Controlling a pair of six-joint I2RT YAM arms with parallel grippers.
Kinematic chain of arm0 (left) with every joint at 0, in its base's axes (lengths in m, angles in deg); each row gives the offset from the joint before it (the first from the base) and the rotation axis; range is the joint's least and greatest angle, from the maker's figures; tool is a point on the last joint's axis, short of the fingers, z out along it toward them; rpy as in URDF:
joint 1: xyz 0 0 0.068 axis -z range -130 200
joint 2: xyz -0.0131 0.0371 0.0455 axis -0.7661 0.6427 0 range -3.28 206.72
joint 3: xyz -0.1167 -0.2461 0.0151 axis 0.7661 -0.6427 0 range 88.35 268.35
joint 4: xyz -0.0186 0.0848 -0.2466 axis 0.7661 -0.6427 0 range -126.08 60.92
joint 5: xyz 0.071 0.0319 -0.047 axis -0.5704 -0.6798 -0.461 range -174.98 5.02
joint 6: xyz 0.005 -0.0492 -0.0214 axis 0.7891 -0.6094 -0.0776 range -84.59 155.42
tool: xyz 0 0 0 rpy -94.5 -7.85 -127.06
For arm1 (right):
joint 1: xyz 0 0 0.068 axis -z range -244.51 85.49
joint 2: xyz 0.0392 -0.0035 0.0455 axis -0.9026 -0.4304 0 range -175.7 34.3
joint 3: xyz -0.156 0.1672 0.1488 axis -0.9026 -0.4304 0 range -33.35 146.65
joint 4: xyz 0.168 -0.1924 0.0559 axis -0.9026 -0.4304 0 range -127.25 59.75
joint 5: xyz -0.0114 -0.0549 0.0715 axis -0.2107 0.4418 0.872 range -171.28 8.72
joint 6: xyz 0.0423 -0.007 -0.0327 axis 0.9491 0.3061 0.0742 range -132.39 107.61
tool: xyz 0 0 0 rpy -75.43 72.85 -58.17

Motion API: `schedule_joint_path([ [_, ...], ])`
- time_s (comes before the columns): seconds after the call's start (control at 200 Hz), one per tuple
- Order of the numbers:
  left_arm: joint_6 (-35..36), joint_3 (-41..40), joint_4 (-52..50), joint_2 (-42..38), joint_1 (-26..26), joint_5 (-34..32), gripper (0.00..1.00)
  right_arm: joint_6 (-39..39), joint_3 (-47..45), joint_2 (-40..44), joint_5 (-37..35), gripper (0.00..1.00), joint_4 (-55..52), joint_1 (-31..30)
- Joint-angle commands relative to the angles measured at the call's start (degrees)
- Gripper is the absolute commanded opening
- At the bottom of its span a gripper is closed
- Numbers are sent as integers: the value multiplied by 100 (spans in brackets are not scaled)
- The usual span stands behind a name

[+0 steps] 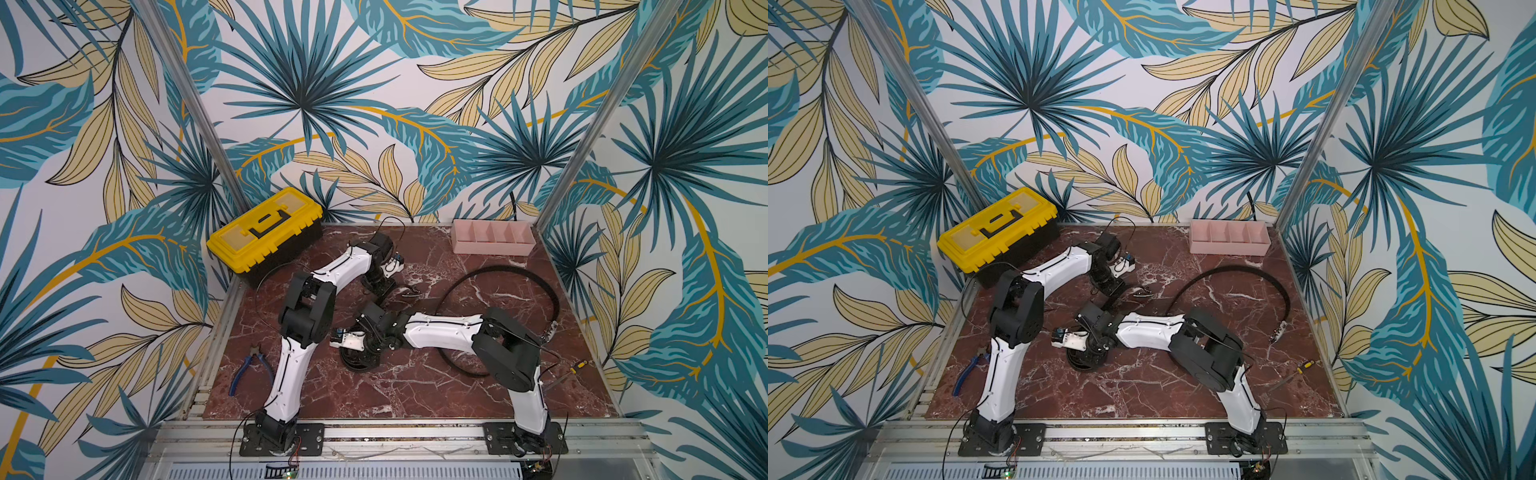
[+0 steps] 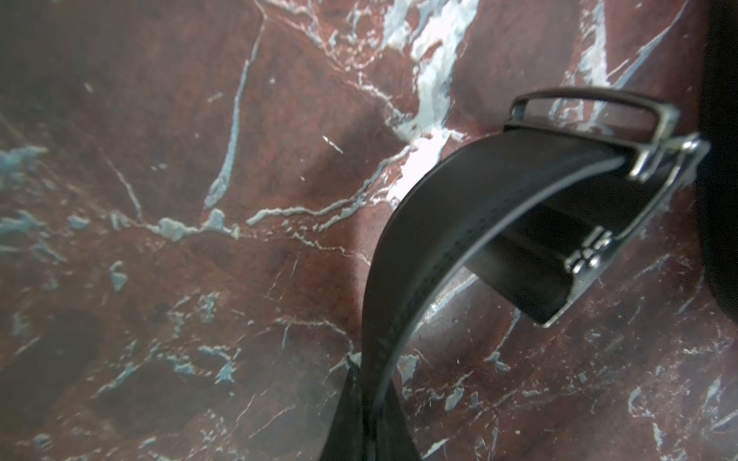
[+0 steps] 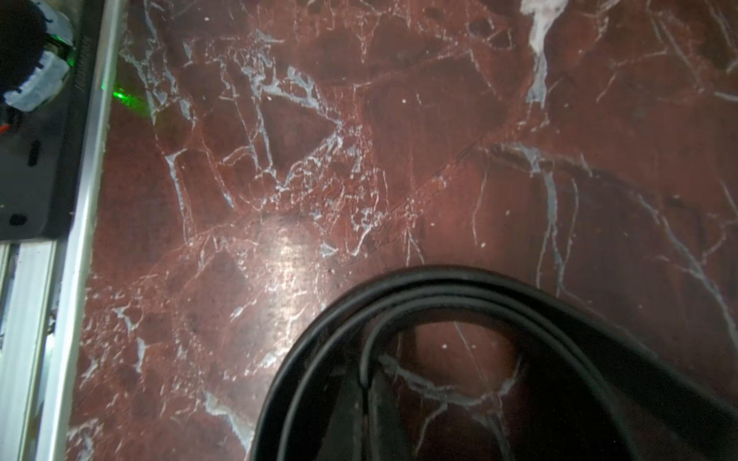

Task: Place the belts into the storage roll
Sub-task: Roll the belt at the center of the board.

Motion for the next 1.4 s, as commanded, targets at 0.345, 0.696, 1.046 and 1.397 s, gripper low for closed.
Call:
schedule_joint_path([
  [0.345, 133, 480, -103, 185, 42, -39, 0, 55, -733, 338, -145, 0, 791, -210],
  [0.696, 240, 278, -90, 101, 103, 334, 0, 402, -1529, 370, -314, 0, 2174, -214],
  [1.046, 313, -374, -94, -81, 695, 480, 8, 496, -1708, 321, -279, 0, 2504, -212],
  [1.397, -895, -19, 152, -805, -123, -728, 94, 480, -1736, 327, -279, 0, 2515, -215],
])
